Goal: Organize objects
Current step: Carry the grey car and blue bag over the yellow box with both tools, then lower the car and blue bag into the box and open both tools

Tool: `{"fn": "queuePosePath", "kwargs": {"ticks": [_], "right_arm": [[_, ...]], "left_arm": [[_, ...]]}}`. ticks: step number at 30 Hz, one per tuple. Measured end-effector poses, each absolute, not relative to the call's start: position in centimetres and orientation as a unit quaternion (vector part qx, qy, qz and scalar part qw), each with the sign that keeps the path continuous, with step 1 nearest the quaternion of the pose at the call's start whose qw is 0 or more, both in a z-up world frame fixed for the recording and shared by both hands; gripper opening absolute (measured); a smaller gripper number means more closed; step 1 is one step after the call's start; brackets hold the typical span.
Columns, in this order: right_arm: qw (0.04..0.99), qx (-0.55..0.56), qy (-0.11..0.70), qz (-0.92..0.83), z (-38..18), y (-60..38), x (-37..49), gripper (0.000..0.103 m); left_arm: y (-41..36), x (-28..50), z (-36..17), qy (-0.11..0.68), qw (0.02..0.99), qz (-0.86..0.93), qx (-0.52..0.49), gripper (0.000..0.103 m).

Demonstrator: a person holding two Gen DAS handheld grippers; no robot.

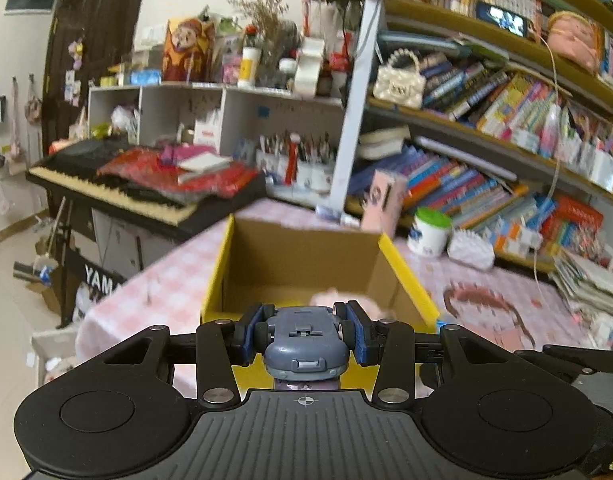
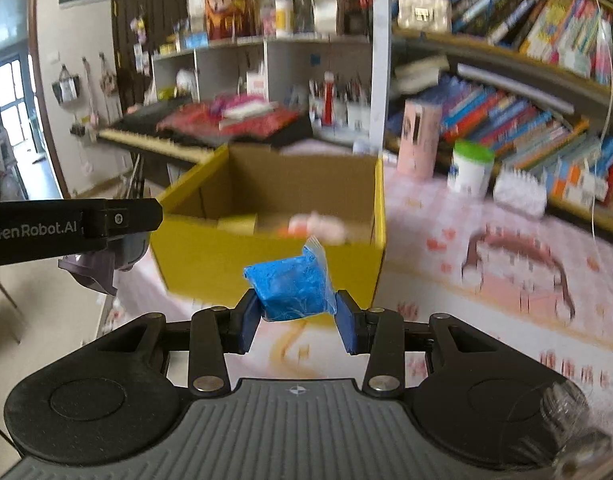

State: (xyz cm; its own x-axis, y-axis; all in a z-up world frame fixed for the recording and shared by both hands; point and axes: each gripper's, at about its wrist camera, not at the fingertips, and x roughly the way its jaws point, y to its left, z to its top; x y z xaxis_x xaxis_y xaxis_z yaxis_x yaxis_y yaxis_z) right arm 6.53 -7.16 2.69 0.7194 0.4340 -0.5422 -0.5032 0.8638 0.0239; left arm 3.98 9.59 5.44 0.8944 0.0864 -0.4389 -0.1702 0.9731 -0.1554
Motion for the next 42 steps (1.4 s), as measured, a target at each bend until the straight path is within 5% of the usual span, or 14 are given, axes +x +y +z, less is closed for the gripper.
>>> {"fn": "queuePosePath", "kwargs": {"ticks": [14, 42], "right_arm": [[0.917, -0.066, 0.249, 0.305, 4.1, -5.7, 15.9, 0.038], [0.84, -0.118, 0.33, 0.415, -0.9, -0.1, 25.3, 0.038]], "left_arm": [[12.1, 11.9, 4.5, 0.225, 0.957, 0.165, -0.084, 0.041], [10.8, 18.0, -0.5, 0.322, 0.922, 0.215, -0.022, 0.042]]}}
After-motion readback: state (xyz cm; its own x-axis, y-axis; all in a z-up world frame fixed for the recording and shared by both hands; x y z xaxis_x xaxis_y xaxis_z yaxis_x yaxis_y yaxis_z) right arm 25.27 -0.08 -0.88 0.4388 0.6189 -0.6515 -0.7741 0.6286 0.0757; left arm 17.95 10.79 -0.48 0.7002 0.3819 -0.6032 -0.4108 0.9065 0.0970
